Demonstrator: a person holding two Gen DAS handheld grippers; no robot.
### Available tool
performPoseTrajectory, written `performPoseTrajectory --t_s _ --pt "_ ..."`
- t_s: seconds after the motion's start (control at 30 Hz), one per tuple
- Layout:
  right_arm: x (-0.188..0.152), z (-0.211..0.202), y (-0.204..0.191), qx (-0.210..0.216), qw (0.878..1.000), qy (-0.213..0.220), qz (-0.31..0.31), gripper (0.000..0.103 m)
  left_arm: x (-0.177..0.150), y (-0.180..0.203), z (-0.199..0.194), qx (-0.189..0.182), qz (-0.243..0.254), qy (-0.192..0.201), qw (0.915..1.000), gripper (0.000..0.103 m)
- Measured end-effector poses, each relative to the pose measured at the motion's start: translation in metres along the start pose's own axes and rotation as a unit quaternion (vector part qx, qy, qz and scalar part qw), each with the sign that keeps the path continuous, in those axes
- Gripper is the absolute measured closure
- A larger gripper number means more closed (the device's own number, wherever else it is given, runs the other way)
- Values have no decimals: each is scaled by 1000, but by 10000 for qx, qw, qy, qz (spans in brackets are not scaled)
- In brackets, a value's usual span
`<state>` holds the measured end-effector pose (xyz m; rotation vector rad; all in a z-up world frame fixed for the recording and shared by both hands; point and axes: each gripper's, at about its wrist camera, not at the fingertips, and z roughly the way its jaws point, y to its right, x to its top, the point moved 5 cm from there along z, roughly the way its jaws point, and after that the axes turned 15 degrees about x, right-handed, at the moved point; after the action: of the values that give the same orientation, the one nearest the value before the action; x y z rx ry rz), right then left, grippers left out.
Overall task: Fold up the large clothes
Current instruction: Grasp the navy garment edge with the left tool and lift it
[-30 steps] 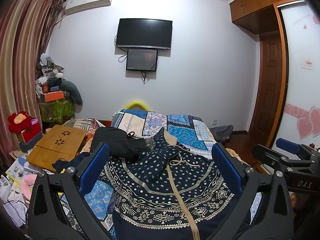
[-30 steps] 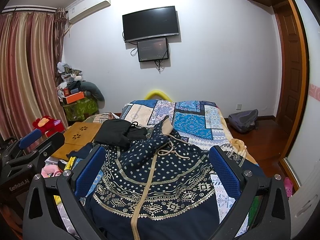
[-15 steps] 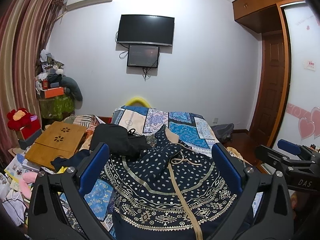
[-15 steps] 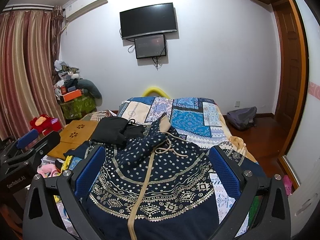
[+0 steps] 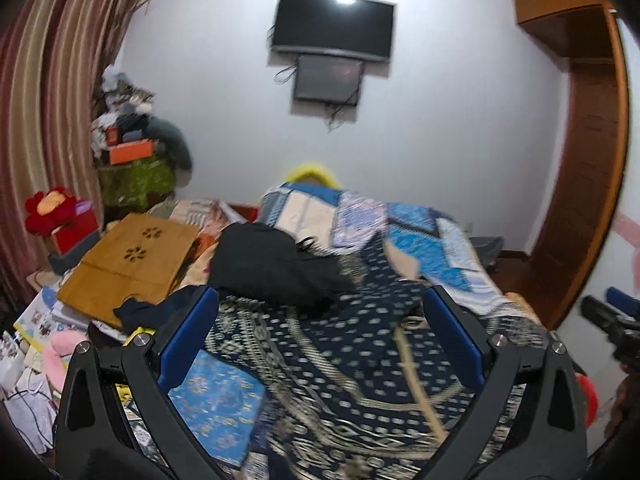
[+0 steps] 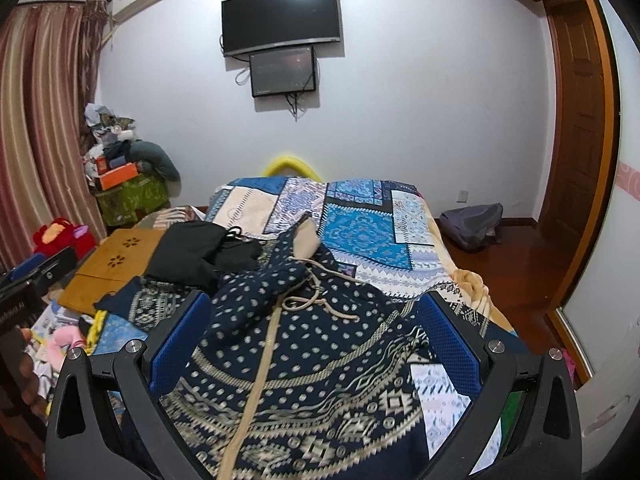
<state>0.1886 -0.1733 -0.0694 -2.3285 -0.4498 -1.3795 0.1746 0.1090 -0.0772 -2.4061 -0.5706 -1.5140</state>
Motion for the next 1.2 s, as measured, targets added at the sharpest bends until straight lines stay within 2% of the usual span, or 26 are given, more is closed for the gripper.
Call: performPoseTrajectory --t_s 0.13,0.23,0.37,0.47,0.6,0.67,0.7,0.8,0.87,0.93,1.03,1.1,1.13,1.17,1.2 --pt "1 27 13 -119 9998 -129 -32 0 -6 -31 57 466 -168 -432 9978 0" --pt "0 49 22 -153 9993 -321 -72 0 -17 -58 102 731 -284 -870 9931 0" --pt "-3 84 33 -47 9981 -622 14 0 -42 -97 158 782 -686 -1576 9820 0" --pt "-11 114 35 205 9947 -1003 47 0 -64 -121 194 780 -899 -2154 9693 0" --pt "-26 148 33 351 9882 -1491 -68 0 -92 -145 230 475 -1293 -2771 9509 1" --pt "-32 159 32 384 9853 -1659 -106 0 -104 -154 247 230 -1602 -3043 9387 11" --pt "-35 165 32 421 9837 -1742 -114 0 -109 -158 254 68 -1758 -3167 9320 12" --pt "-42 178 30 506 9795 -1946 -107 0 -124 -171 274 -136 -2250 -3364 9143 13" --pt "-43 184 30 512 9782 -2007 -120 0 -123 -170 283 -156 -2453 -3408 9074 14" --pt "-44 187 29 520 9770 -2061 -143 0 -120 -174 288 -192 -2614 -3296 9070 14" --pt "-45 193 27 521 9758 -2118 -179 0 -109 -178 295 -67 -2567 -3033 9176 16" --pt "-45 194 26 513 9753 -2138 -191 0 -104 -177 300 172 -2409 -3020 9222 26" --pt "-45 194 26 505 9752 -2145 -196 0 -102 -175 303 330 -2249 -3001 9264 37" --pt "-44 195 25 495 9752 -2145 -209 0 -101 -173 306 526 -2031 -2989 9310 52" --pt "-43 194 25 489 9755 -2133 -232 0 -101 -173 309 718 -1799 -2996 9342 60"
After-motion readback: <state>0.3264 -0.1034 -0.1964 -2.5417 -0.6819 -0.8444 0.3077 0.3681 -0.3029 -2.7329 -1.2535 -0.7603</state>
